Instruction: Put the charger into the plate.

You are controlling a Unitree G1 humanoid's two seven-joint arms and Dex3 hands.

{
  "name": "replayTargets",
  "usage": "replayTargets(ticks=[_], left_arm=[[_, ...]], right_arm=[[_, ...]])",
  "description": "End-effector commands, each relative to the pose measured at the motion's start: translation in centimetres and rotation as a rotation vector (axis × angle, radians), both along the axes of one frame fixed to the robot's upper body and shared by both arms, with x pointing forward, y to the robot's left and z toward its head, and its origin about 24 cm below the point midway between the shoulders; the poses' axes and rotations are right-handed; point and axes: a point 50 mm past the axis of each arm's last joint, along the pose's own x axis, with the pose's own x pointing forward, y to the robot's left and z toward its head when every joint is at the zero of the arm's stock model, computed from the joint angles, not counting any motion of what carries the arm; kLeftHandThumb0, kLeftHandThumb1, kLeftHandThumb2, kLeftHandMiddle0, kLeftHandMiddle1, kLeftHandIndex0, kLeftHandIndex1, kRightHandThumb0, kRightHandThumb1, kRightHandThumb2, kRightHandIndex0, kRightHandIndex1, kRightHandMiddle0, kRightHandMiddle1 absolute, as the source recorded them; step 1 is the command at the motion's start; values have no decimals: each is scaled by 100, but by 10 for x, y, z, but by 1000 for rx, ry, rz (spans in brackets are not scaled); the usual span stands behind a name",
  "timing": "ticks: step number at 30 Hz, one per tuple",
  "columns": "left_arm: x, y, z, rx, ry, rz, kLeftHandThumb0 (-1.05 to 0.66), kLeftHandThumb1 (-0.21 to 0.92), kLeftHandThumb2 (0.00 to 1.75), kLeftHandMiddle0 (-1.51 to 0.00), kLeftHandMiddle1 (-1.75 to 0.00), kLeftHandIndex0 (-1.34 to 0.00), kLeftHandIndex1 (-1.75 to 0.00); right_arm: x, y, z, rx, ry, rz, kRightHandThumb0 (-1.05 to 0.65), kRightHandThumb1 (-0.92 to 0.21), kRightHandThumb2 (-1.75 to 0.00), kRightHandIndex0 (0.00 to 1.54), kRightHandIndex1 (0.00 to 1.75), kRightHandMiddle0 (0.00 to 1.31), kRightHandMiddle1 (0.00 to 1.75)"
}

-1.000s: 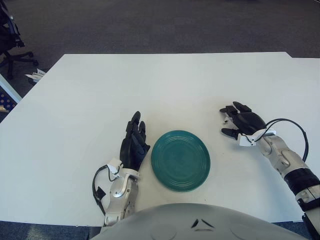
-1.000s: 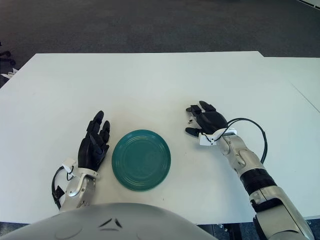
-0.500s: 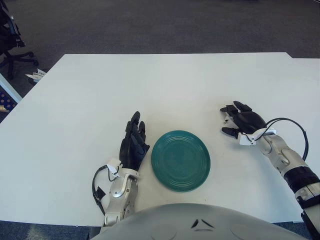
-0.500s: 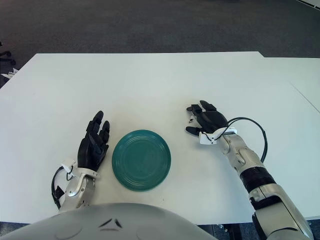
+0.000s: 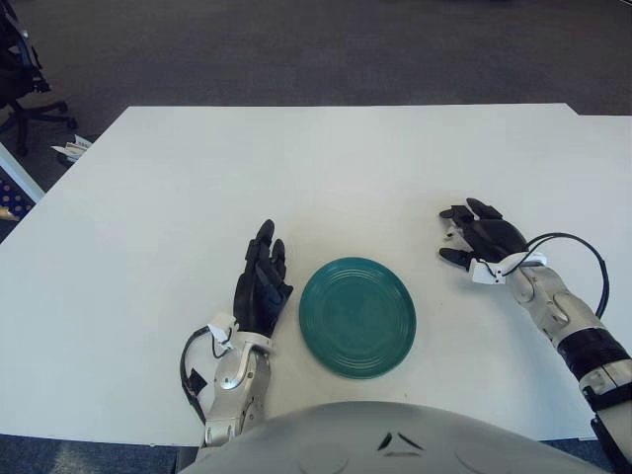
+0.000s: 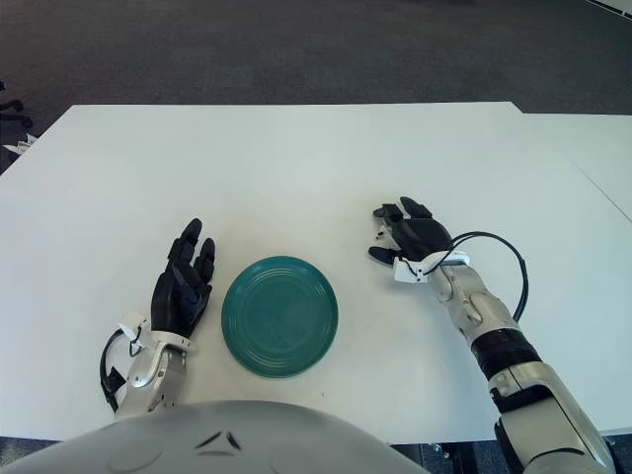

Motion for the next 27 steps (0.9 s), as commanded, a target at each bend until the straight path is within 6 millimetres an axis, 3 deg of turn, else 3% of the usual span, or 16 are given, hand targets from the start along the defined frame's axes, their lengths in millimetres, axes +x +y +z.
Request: replayTargets(ticks=[1, 2, 4, 5, 7, 10, 11, 15, 18, 27], left_arm=[[-3, 5, -4, 17, 29, 10, -105, 92, 106, 0, 0, 0, -37], [-3, 6, -4, 22, 29, 9, -105, 92, 106, 0, 0, 0, -36], [-3, 7, -3, 27, 30, 8, -105, 92, 107, 0, 0, 0, -35], [-4, 8, -3, 29, 28, 6, -105, 92, 107, 0, 0, 0, -35], [-4, 9, -3, 28, 28, 8, -105, 92, 105, 0, 0, 0, -32], [-4, 10, -2, 26, 31, 18, -105, 92, 104, 0, 0, 0, -29], [-4, 10, -2, 26, 31, 20, -105, 92, 104, 0, 0, 0, -29], [-2, 11, 0, -3, 27, 33, -105, 92, 104, 0, 0, -1, -29], [-1, 12, 0, -17, 29, 36, -105, 92, 104, 0, 0, -1, -29], [2, 12, 0, -102, 32, 59, -105, 92, 105, 0, 0, -1, -31]], right_arm=[[-39, -7, -52, -48, 225, -57, -65, -92, -48, 39, 38, 8, 86], [-38, -7, -52, -51, 211, -52, -65, -92, -46, 35, 50, 9, 90], [-37, -7, -52, -52, 194, -46, -63, -92, -42, 21, 100, 12, 111], [-37, -7, -52, -53, 182, -44, -62, -92, -41, 18, 107, 13, 113], [-36, -7, -53, -55, 163, -44, -52, -92, -40, 8, 144, 20, 140], [-36, -8, -53, -51, 132, -48, -42, -84, -53, 16, 164, 31, 156], [-36, -8, -53, -48, 122, -49, -41, -82, -55, 18, 166, 32, 157], [-38, -10, -51, -4, -5, -33, -41, -62, -87, 54, 173, 42, 168], [-38, -11, -51, 16, -54, -29, -42, -54, -100, 67, 174, 45, 172], [-36, -12, -47, 86, -231, -44, -43, -48, -111, 91, 175, 49, 175]])
